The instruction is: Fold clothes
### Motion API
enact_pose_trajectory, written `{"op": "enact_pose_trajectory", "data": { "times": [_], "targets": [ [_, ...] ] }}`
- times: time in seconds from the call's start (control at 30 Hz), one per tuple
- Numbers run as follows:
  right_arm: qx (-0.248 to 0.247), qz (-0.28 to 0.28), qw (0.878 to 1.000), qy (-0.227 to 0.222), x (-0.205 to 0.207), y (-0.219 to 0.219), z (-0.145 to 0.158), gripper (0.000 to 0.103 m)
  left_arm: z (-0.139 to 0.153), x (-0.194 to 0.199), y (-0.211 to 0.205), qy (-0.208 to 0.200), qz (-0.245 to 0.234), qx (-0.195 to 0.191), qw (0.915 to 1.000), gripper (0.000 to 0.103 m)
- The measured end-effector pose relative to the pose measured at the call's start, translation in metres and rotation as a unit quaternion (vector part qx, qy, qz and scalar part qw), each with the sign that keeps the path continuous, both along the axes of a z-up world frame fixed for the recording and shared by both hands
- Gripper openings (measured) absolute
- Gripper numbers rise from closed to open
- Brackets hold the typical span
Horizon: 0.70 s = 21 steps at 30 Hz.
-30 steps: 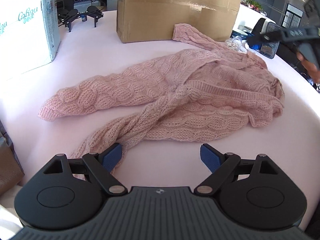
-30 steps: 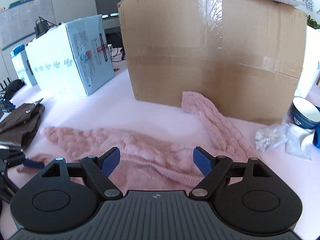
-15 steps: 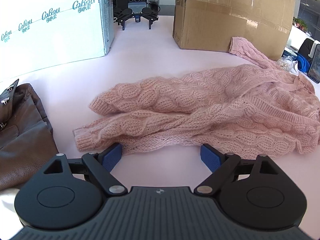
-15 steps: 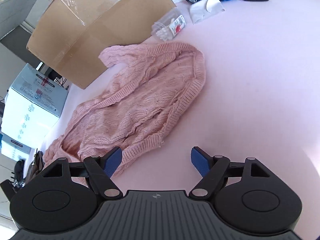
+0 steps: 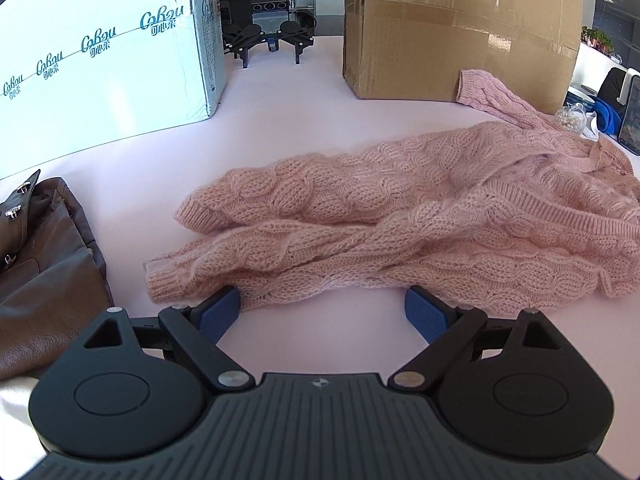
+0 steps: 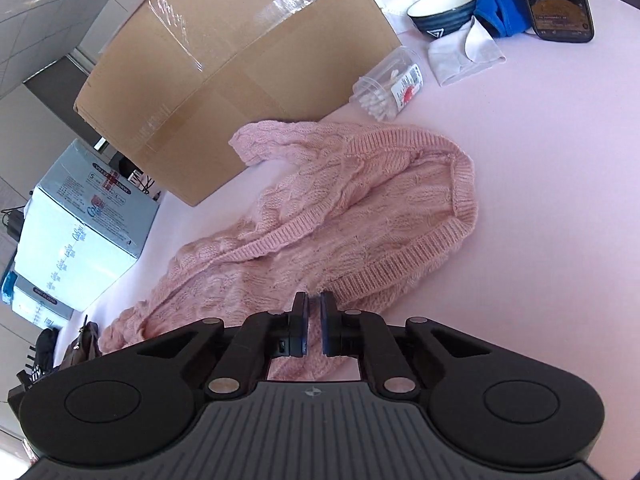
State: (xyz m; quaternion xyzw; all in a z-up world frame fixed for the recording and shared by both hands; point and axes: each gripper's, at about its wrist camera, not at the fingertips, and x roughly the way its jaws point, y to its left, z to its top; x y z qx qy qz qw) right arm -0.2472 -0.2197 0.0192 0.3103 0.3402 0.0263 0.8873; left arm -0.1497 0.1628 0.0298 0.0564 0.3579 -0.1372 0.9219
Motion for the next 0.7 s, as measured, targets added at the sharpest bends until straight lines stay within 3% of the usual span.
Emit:
{"op": "enact_pose_trajectory", "data": {
  "times": [0.13, 0.23, 0.3, 0.33, 0.37, 0.53, 0.7],
  "targets": [
    [-0.035, 0.012, 0.999, -0.024, 0.025, 0.015, 0.022, 0.006, 0.000, 0.000, 0.001, 0.000, -0.001, -0.001, 1.0000, 0.090],
    [-0.054, 0.027, 0.998, 0.001, 0.038, 0.024, 0.024, 0.008, 0.000, 0.000, 0.001, -0.001, -0.003, -0.002, 1.0000, 0.090],
    [-0.025, 0.039, 0.999, 0.025, 0.031, 0.021, 0.016, 0.030, 0.000, -0.001, 0.001, -0.001, -0.002, -0.001, 1.0000, 0.090],
    [-0.001, 0.035, 0.999, 0.032, 0.022, 0.017, 0.011, 0.052, 0.000, -0.001, 0.001, -0.002, -0.002, 0.000, 1.0000, 0.090],
    [0.016, 0.025, 0.999, 0.034, 0.009, 0.015, 0.006, 0.054, 0.000, -0.002, 0.001, -0.002, -0.001, 0.000, 1.0000, 0.090],
    [-0.015, -0.059, 0.998, 0.025, -0.052, 0.006, -0.008, 0.055, 0.000, -0.005, -0.004, -0.010, 0.006, 0.013, 0.9998, 0.092],
    [0.033, -0.050, 0.996, 0.058, -0.048, -0.001, -0.030, 0.052, 0.000, -0.007, -0.005, -0.015, 0.009, 0.021, 0.9996, 0.094]
  ]
}}
